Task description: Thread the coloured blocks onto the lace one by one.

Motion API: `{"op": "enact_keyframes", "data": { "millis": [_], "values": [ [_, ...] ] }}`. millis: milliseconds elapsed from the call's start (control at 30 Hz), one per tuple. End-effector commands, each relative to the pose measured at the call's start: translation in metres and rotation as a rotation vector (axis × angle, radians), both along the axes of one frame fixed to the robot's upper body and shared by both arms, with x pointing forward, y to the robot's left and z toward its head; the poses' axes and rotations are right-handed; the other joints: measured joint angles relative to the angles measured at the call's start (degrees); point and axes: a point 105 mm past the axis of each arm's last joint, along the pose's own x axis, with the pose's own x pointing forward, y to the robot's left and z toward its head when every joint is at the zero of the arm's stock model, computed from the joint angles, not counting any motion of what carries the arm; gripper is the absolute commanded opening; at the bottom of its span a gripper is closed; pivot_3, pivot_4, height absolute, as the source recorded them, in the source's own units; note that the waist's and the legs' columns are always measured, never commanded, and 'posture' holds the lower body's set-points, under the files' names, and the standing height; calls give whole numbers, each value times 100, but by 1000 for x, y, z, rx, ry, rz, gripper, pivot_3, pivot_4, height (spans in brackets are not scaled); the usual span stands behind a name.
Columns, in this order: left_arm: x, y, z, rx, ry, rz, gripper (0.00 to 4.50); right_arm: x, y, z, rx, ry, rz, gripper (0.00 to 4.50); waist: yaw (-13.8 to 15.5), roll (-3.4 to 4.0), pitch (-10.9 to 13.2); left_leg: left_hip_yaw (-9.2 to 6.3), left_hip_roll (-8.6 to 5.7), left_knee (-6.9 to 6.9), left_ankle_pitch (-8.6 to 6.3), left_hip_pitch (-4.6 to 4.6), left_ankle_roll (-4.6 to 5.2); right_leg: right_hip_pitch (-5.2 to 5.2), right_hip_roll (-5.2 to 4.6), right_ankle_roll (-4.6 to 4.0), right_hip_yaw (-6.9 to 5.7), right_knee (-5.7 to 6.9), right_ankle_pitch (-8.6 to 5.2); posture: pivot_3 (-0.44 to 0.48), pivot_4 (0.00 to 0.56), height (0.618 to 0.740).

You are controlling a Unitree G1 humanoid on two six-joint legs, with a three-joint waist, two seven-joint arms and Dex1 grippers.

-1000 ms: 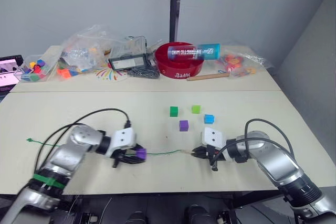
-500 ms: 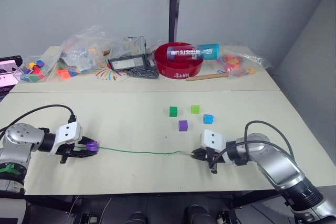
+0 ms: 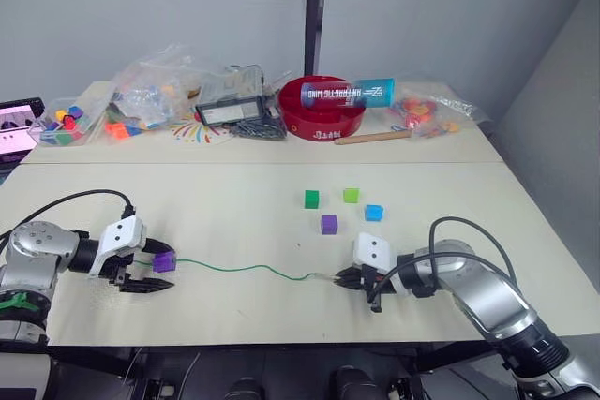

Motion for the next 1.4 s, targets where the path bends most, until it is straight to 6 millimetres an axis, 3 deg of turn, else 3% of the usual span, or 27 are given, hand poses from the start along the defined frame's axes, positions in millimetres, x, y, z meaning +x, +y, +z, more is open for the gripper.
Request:
{"op": "enact_keyframes", "data": {
  "millis": [33,200,467,733,1067,1200,1400],
  "values": [
    [10,-8,47,2,-96,-26,4006,0,6,9,14,-32,29,0,9,-3,2,0,0,0,0,-4,0,-3,0,0,0,0,0,0,150,731],
    [8,-46,58,-77,-85,-129,4006,2,12,13,16,-41,34,0,8,-1,3,1,-3,0,0,-7,0,-4,-5,3,-1,-3,-1,0,150,731],
    [-5,-147,26,-252,-70,-278,4006,5,35,19,30,-53,37,0,3,-2,3,-1,-2,0,0,-4,0,-2,-2,1,0,1,0,0,150,731],
    [-1,-189,-2,-253,-108,-339,4006,1,45,19,28,-55,43,0,11,0,2,-3,-5,4,0,-5,0,-1,-3,1,0,-1,1,0,150,731],
    [-2,-210,-4,-301,-112,-374,4006,-1,45,18,24,-48,27,0,10,0,2,-4,-6,5,0,-7,0,0,-4,1,0,-3,0,0,150,731],
    [0,-213,-5,-303,-112,-374,2895,-1,44,18,23,-46,26,0,3,0,2,-4,-5,5,0,-6,0,0,-4,1,0,-2,1,0,150,731],
    [1,-212,-6,-297,-106,-367,882,0,44,18,22,-48,23,0,6,0,2,-4,-6,5,0,-6,0,0,-4,1,0,-2,1,0,150,731]
  ]
}}
